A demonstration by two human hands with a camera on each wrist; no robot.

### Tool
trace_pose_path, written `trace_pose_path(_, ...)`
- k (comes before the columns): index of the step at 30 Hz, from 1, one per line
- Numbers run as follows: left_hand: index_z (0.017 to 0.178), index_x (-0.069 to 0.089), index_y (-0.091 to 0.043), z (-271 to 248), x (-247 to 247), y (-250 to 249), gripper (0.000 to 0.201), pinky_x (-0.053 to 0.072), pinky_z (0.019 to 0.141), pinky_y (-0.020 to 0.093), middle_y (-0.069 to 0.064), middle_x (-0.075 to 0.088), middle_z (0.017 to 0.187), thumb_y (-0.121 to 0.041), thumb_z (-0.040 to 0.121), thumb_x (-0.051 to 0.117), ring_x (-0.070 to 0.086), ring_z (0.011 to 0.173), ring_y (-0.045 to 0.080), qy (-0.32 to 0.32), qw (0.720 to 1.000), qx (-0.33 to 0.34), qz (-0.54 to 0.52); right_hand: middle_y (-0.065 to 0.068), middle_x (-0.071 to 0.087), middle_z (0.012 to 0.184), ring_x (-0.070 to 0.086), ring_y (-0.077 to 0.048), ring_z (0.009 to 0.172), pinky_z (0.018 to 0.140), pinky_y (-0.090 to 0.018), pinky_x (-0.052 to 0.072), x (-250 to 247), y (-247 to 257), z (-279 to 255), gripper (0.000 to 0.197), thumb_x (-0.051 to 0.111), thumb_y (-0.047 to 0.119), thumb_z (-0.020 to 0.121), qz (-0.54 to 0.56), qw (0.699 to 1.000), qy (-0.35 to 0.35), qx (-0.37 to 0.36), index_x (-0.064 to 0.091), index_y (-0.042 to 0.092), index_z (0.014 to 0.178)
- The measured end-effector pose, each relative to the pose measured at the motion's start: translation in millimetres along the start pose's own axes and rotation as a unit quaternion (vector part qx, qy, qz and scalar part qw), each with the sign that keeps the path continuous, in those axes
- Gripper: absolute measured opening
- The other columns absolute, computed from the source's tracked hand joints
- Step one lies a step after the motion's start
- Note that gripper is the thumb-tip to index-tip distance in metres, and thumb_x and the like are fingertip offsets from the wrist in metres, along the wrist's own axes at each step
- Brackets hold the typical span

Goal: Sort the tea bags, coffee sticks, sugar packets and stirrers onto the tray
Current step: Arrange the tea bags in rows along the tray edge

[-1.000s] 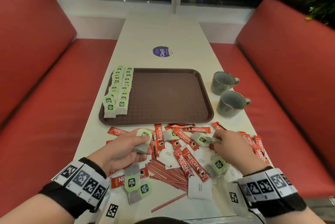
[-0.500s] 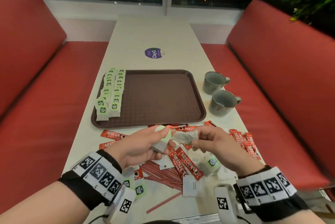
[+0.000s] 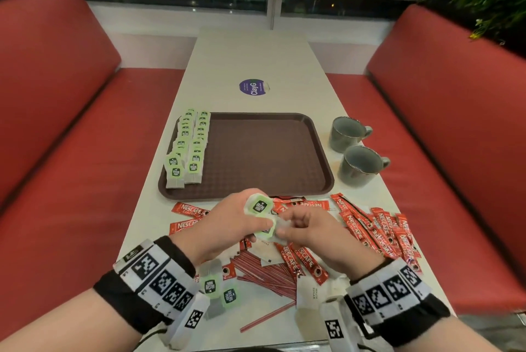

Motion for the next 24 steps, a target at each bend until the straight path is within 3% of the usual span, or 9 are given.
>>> trace_pose_path(3, 0.094, 0.062, -0.017, -2.1, -12.1, 6.7, 0.019, 0.047, 0.058, 0.024, 0.0, 0.065, 0.078, -0.01, 0.079, 0.072, 0.058, 0.067, 0.01, -0.003, 1.0, 0.001, -0.009, -0.008, 0.067, 0.074, 0.057, -0.014, 0.064, 0.057, -0.021, 0.044, 10.4, 0.5, 6.4, 0.014, 0.071, 0.003, 0.081, 0.01, 0.999, 0.032, 0.012, 0.067, 0.015, 0.077)
trace_pose_path(7, 0.101, 0.057, -0.011, -6.2, -23.1, 24.2, 0.017, 0.042, 0.057, 0.024, 0.009, 0.067, 0.089, -0.022, 0.089, 0.06, 0.058, 0.069, 0.014, -0.018, 0.96, -0.06, -0.274, -0.005, 0.066, 0.067, 0.056, -0.012, 0.056, 0.054, -0.023, 0.04, 21.0, 11.0, 20.8, 0.016, 0.07, -0.004, 0.079, 0.084, 0.996, 0.022, 0.036, 0.062, 0.01, 0.078)
trace_pose_path(10, 0.104, 0.058, -0.01, -9.1, -31.8, 33.0, 0.025, 0.043, 0.057, 0.021, 0.006, 0.067, 0.09, -0.028, 0.085, 0.057, 0.057, 0.066, 0.009, -0.04, 0.939, -0.062, -0.335, -0.003, 0.065, 0.062, 0.056, -0.008, 0.049, 0.045, -0.018, 0.039, 33.1, 21.7, 35.5, 0.015, 0.067, -0.003, 0.082, 0.12, 0.991, 0.005, 0.05, 0.059, 0.009, 0.079)
trace_pose_path(15, 0.104, 0.062, -0.005, -14.6, -54.3, 48.3, 0.015, 0.039, 0.052, 0.02, 0.008, 0.06, 0.081, -0.008, 0.09, 0.06, 0.048, 0.063, 0.011, -0.106, 0.95, -0.04, -0.29, 0.001, 0.065, 0.07, 0.057, -0.007, 0.058, 0.051, -0.019, 0.038, 67.4, 32.0, 57.3, 0.01, 0.07, 0.008, 0.083, 0.051, 0.998, 0.006, 0.04, 0.06, 0.01, 0.082)
trace_pose_path(20, 0.097, 0.066, -0.008, -26.1, -83.9, 64.5, 0.011, 0.04, 0.048, 0.02, 0.005, 0.064, 0.073, -0.01, 0.086, 0.065, 0.051, 0.052, 0.007, -0.102, 0.979, -0.082, -0.155, 0.001, 0.061, 0.07, 0.052, -0.01, 0.066, 0.066, -0.026, 0.044, 86.7, 36.9, 74.1, 0.013, 0.077, 0.016, 0.075, -0.097, 0.995, 0.017, 0.026, 0.065, 0.011, 0.075)
trace_pose_path(22, 0.098, 0.065, -0.01, -30.2, -91.6, 69.9, 0.011, 0.039, 0.05, 0.022, 0.005, 0.063, 0.074, -0.016, 0.092, 0.059, 0.05, 0.053, 0.007, -0.087, 0.979, -0.105, -0.153, 0.0, 0.059, 0.069, 0.05, -0.009, 0.063, 0.064, -0.026, 0.042, 94.0, 35.8, 81.0, 0.016, 0.079, 0.015, 0.072, -0.137, 0.989, 0.042, 0.045, 0.064, 0.014, 0.07)
trace_pose_path(24, 0.105, 0.061, -0.008, -33.2, -102.0, 77.9, 0.018, 0.038, 0.051, 0.023, 0.006, 0.063, 0.074, -0.017, 0.097, 0.048, 0.052, 0.055, 0.009, -0.111, 0.963, -0.138, -0.206, 0.001, 0.057, 0.066, 0.045, -0.007, 0.055, 0.056, -0.023, 0.037, 98.2, 35.2, 91.2, 0.02, 0.08, 0.015, 0.072, -0.145, 0.986, 0.044, 0.063, 0.061, 0.017, 0.066)
Point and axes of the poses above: each hand's wrist, its own z-axis towards the middle knuckle, its own x-axis out of the palm, y = z × x, the point moved 6 cm from there along z, towards the middle knuckle
